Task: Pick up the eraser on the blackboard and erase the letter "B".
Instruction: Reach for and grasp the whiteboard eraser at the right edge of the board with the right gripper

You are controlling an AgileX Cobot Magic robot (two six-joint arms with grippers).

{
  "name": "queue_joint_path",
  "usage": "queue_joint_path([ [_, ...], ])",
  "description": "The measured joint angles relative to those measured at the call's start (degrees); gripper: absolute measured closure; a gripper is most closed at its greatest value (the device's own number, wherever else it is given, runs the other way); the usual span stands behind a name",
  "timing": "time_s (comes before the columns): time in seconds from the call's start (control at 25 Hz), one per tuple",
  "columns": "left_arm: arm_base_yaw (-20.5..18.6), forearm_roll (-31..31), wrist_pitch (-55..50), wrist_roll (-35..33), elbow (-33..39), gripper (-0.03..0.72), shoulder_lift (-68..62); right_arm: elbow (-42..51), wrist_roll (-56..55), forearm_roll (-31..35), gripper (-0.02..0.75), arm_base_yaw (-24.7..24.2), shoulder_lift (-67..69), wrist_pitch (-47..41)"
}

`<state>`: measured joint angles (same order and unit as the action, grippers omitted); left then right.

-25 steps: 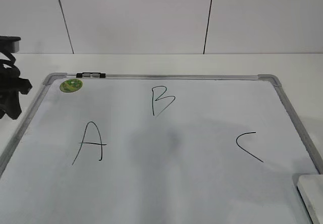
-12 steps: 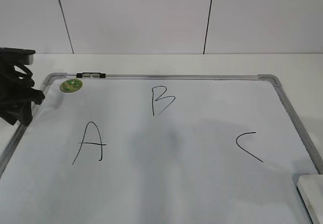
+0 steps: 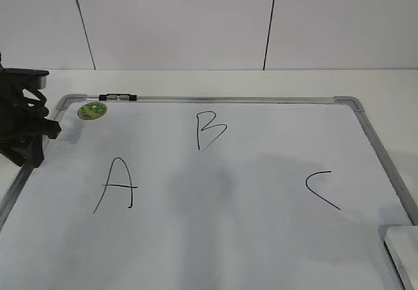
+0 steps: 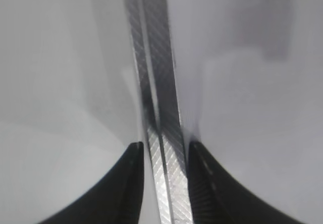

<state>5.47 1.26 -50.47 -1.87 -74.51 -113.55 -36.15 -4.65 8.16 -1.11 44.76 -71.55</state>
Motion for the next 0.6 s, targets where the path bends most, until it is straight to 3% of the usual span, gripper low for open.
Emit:
queue_joint_path([
  [0.36,0.0,0.4,-0.1,0.7,0.0,0.528,0.0,0.0,0.0,0.0,0.154,0.0,0.0,0.0],
  [0.6,0.0,0.4,-0.2,0.8,-0.1,0.526,0.0,0.0,0.0,0.0,0.154,0.0,0.0,0.0],
])
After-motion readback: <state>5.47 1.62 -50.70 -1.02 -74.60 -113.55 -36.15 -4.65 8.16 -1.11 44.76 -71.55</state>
